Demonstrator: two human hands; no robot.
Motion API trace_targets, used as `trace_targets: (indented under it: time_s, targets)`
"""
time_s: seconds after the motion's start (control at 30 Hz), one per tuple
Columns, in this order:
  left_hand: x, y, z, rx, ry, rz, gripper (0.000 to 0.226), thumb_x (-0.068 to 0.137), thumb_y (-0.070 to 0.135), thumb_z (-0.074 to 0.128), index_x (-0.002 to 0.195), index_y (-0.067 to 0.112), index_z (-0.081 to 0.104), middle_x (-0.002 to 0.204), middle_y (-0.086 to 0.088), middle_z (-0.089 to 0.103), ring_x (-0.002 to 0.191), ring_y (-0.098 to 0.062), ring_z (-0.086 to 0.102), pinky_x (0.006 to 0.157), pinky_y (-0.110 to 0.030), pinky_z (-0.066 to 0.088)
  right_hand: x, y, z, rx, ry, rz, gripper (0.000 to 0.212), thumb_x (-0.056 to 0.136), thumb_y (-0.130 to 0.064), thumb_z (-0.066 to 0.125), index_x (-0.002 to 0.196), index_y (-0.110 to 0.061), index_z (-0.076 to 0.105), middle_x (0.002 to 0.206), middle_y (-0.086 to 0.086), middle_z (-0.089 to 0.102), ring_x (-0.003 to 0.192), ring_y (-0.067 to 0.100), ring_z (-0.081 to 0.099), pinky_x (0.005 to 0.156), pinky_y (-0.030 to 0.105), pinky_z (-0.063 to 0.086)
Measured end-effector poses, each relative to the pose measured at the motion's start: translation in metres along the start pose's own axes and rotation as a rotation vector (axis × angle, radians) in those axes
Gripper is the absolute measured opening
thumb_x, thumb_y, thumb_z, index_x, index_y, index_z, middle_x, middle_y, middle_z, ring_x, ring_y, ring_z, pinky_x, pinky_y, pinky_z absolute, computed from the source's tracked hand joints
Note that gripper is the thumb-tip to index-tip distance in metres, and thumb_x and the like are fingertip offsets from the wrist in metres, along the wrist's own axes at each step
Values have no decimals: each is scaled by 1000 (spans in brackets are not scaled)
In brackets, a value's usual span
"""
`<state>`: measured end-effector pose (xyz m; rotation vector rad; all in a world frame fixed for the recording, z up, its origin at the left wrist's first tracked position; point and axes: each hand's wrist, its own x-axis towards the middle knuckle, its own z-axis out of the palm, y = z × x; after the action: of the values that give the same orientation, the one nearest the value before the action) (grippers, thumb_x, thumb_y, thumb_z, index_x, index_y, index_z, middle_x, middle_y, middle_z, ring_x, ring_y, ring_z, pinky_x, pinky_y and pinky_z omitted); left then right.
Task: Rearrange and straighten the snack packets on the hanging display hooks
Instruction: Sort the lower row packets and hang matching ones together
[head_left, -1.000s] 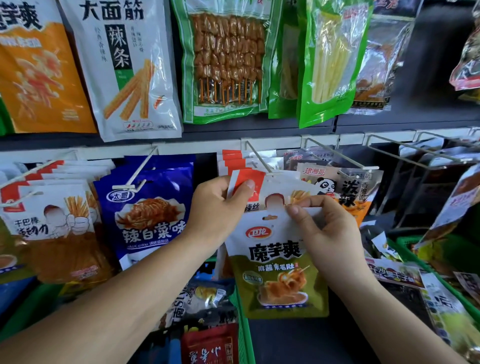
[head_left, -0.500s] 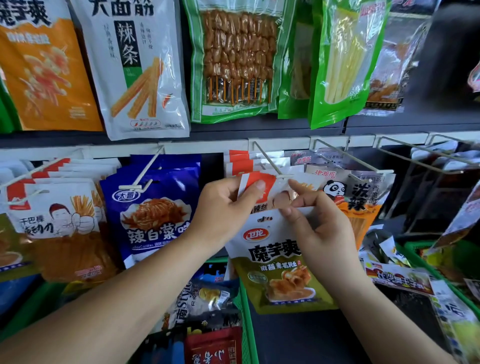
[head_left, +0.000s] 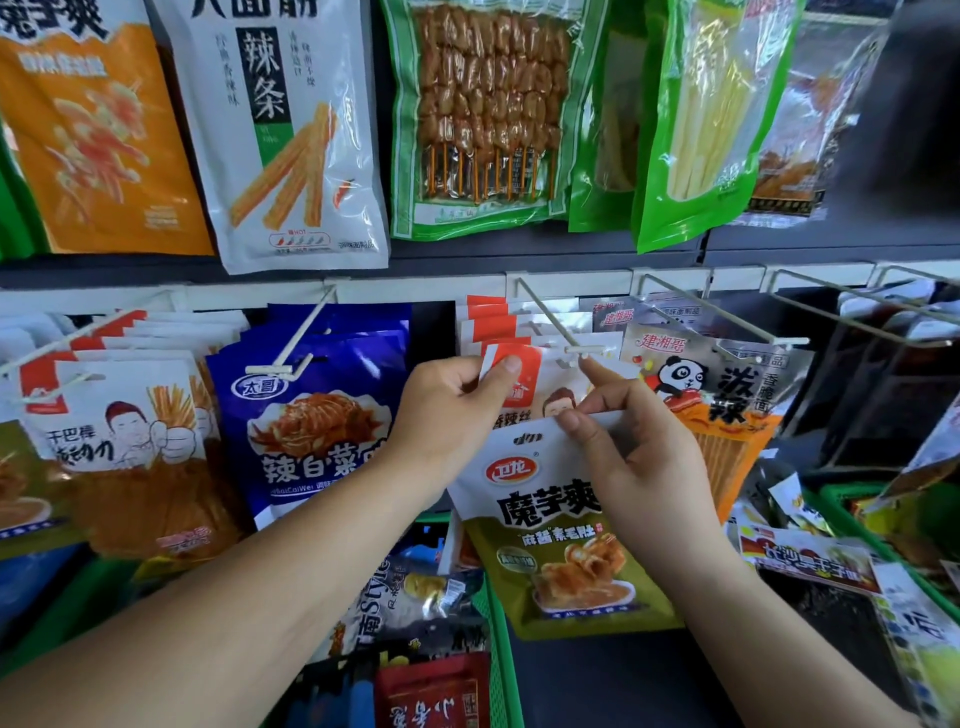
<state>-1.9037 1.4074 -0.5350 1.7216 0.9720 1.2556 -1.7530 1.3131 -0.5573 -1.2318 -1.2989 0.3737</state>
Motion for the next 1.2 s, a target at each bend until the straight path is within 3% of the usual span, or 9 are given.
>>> trace_targets:
  time_s: [0.17, 0.43, 0.53, 0.63, 0.7, 0.77, 0.9, 1.07, 1.2]
  targets:
    - [22, -14, -3, 118, -4, -85, 30, 95, 41, 69, 90, 14, 82, 87, -1, 81, 81, -20, 77, 78, -41, 65, -1, 0, 0, 1, 68, 0, 11, 100, -17, 66, 92, -21, 61, 78, -20, 70, 64, -3, 62, 52, 10, 44]
    - [44, -18, -7, 375, 58, 18, 16, 93, 26, 74, 83, 15, 77, 84, 2, 79, 72, -9, 73, 62, -31, 61, 7, 25, -8, 8, 7, 135, 11, 99, -22, 69, 91, -21, 61, 143, -14, 62, 134, 7, 56, 97, 23, 53]
    - [28, -19, -10, 236, 153, 25, 16, 90, 26, 77, 87, 26, 61, 89, 0, 74, 78, -21, 74, 68, -45, 64, 8, 25, -7, -14, 24, 151, 11, 99, -22, 68, 93, -17, 61, 123, -16, 68, 105, -9, 61, 69, 2, 47]
    - [-4, -16, -25, 194, 169, 74, 25, 92, 39, 73, 93, 19, 59, 85, -2, 68, 75, -19, 71, 67, -37, 59, 6, 20, -10, -38, 54, 127, 12, 99, -23, 69, 91, -18, 60, 79, 0, 68, 55, 0, 60, 47, 14, 45]
    - [-30, -14, -32, 141, -22, -41, 30, 90, 48, 71, 98, 20, 66, 88, 0, 71, 76, -6, 68, 67, -19, 54, 3, 13, -14, -39, 56, 127, 13, 98, -25, 70, 91, -19, 61, 70, 13, 65, 49, 14, 59, 47, 27, 47]
    - [-51, -17, -36, 92, -214, -170, 25, 89, 44, 73, 102, 22, 73, 90, 1, 75, 74, 4, 67, 65, -10, 50, -3, 5, -14, 1, 20, 140, 12, 98, -24, 70, 92, -17, 62, 64, 13, 62, 51, 20, 59, 49, 32, 48]
    - [-72, -25, -50, 17, -172, -221, 16, 94, 25, 72, 109, 24, 78, 98, 12, 81, 87, 7, 72, 73, -9, 53, -24, -3, 0, 120, -31, 183, 16, 98, -29, 69, 101, -14, 63, 66, -5, 69, 57, 19, 67, 52, 26, 54]
    - [-89, -17, -92, 40, -139, -234, 15, 95, 23, 72, 108, 23, 79, 100, 11, 81, 93, -6, 76, 79, -22, 62, -36, 1, 21, -48, -228, 226, 65, 95, -58, 57, 153, -32, 43, 141, -18, 53, 128, 2, 52, 100, 21, 46]
    - [-107, -13, -128, 78, -76, -203, 13, 97, 22, 70, 105, 28, 78, 94, 19, 80, 82, 3, 75, 62, -9, 56, -39, 1, 34, -136, -287, 255, 84, 85, -75, 62, 152, -26, 47, 138, -15, 62, 130, 6, 57, 109, 29, 47]
